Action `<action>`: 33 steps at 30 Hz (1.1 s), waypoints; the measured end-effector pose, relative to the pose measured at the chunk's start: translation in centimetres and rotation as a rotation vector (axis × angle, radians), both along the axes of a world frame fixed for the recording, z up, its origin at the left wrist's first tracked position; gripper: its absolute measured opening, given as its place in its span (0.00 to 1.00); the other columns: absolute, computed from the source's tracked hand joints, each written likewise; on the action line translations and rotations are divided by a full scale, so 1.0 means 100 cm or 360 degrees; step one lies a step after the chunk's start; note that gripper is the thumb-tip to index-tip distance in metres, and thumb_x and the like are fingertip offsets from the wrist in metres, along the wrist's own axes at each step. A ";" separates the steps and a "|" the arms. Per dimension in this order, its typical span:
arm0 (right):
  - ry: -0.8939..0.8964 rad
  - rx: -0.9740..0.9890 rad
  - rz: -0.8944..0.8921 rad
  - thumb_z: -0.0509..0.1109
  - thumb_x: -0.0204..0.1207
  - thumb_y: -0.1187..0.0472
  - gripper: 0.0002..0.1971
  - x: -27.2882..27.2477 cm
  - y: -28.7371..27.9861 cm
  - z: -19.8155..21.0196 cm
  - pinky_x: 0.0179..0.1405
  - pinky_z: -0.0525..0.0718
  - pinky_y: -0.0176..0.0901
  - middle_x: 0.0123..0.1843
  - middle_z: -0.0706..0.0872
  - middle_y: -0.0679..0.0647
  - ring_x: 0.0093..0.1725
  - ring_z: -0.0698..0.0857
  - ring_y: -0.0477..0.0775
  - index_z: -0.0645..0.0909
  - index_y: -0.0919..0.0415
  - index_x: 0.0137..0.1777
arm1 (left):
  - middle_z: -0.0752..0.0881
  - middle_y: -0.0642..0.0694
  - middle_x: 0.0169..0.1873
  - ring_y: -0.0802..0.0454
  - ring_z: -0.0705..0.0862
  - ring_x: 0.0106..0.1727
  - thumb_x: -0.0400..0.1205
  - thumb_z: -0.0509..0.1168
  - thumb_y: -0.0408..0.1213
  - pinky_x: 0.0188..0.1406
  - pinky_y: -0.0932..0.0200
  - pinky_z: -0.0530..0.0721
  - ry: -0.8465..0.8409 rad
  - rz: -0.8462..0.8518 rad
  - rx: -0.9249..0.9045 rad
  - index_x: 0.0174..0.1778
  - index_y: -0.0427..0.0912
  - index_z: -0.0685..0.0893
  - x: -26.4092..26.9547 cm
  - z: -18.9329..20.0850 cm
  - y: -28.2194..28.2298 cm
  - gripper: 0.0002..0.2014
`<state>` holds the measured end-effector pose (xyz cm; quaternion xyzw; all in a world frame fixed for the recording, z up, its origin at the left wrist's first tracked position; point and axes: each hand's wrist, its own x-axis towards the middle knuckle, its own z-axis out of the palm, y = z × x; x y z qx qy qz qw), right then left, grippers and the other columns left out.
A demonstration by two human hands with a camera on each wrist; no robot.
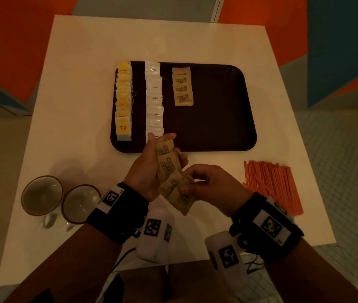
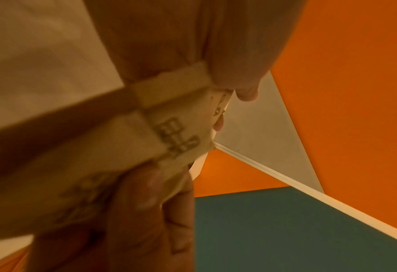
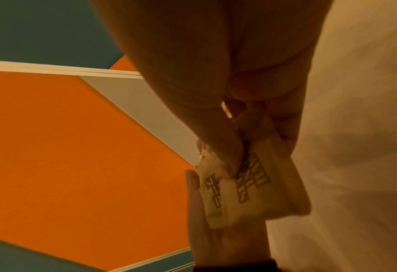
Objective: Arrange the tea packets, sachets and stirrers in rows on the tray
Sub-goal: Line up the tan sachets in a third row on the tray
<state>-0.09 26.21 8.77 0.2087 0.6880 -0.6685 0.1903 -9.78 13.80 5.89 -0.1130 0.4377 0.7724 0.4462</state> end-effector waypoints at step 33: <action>0.0153 0.0339 0.0043 0.73 0.68 0.72 0.07 -0.002 0.046 0.003 0.48 0.85 0.32 0.49 0.86 0.44 0.46 0.86 0.38 0.86 0.59 0.40 | 0.89 0.37 0.48 0.42 0.88 0.54 0.78 0.41 0.68 0.58 0.50 0.85 -0.0144 -0.0232 -0.0008 0.47 0.37 0.81 -0.014 0.005 -0.008 0.37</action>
